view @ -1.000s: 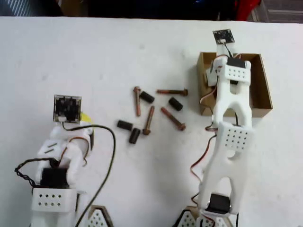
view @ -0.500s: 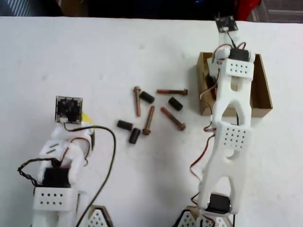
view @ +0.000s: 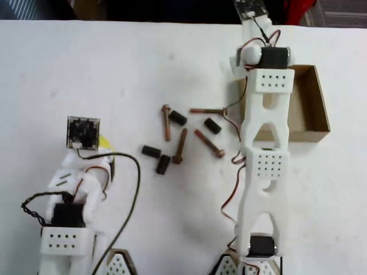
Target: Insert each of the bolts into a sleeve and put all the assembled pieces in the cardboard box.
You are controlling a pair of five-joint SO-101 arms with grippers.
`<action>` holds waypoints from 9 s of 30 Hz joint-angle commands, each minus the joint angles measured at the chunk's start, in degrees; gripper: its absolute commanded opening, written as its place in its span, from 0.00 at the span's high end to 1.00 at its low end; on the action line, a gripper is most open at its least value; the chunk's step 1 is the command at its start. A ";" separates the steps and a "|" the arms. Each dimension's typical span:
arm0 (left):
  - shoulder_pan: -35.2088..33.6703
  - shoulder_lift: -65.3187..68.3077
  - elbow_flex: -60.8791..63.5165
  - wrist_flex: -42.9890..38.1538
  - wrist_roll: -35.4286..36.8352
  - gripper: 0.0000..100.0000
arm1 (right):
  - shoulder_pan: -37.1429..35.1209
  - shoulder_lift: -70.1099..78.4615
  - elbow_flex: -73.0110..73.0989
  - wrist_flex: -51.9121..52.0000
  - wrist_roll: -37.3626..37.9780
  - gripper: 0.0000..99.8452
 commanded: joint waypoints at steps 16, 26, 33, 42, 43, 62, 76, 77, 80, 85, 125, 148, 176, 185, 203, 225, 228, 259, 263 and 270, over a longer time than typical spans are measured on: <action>-0.13 -0.66 -0.53 -1.41 -0.79 0.98 | -1.27 -21.23 4.92 2.95 0.44 0.97; -0.13 -0.66 -0.44 -1.41 -0.79 0.98 | -3.12 -45.49 29.89 2.77 0.70 0.97; -0.13 -0.66 -0.44 -1.32 -0.79 0.98 | -10.24 -62.11 47.30 2.77 0.70 0.97; -0.13 -0.66 -0.44 -1.32 -0.79 0.98 | -15.25 -84.79 64.79 2.59 0.70 0.97; -0.13 -0.66 -0.44 -1.32 -0.79 0.98 | -15.16 -86.99 66.99 1.98 0.70 0.97; -0.31 -0.66 -0.44 -1.32 -0.79 0.98 | -14.81 -101.41 126.51 -40.92 19.52 0.97; -0.48 -0.66 -0.44 -1.32 -0.79 0.98 | -14.90 -91.12 129.67 -53.05 22.95 0.91; -0.48 -0.66 -0.44 -1.32 -0.79 0.98 | -15.16 -89.19 128.88 -53.05 22.95 0.90; -0.48 -0.66 -0.44 -1.32 -0.88 0.98 | -15.08 -83.91 126.07 -53.32 22.95 0.90; -0.48 -0.66 -0.44 -1.32 -0.88 0.98 | -14.81 -74.77 121.23 -53.23 22.95 0.90; -0.40 -0.66 -0.35 -1.41 -0.88 0.98 | -10.15 -26.95 78.15 -28.44 22.51 0.92; -0.22 -0.66 -0.35 -1.41 -0.88 0.98 | -11.12 -21.05 79.03 -31.25 22.68 0.98; -0.13 -0.66 -0.35 -1.41 -0.88 0.98 | -11.12 -77.23 78.33 -8.84 22.42 0.98; -0.13 -0.66 -0.35 -1.41 -0.88 0.98 | -11.12 -91.30 78.42 -4.97 8.00 0.98; 2.33 -0.57 -0.44 -1.05 -4.40 0.98 | -11.12 -113.54 93.63 -3.12 -1.05 0.98; 8.31 -0.40 -0.44 -0.18 -12.04 0.98 | -11.21 -139.56 139.34 -28.35 -1.05 0.98; 8.40 -0.40 -0.62 -0.18 -12.13 0.98 | -11.21 -144.57 145.23 -31.78 -1.32 0.98; 20.62 63.96 -61.36 27.25 -16.00 0.98 | -4.26 -159.16 174.77 -47.43 -4.66 0.98; 20.62 74.33 -72.79 32.53 -10.73 0.98 | -4.00 -159.16 176.18 -48.66 -4.57 0.98; 23.43 91.21 -91.08 45.10 -3.16 0.98 | -3.82 -159.16 176.44 -48.48 -4.57 0.98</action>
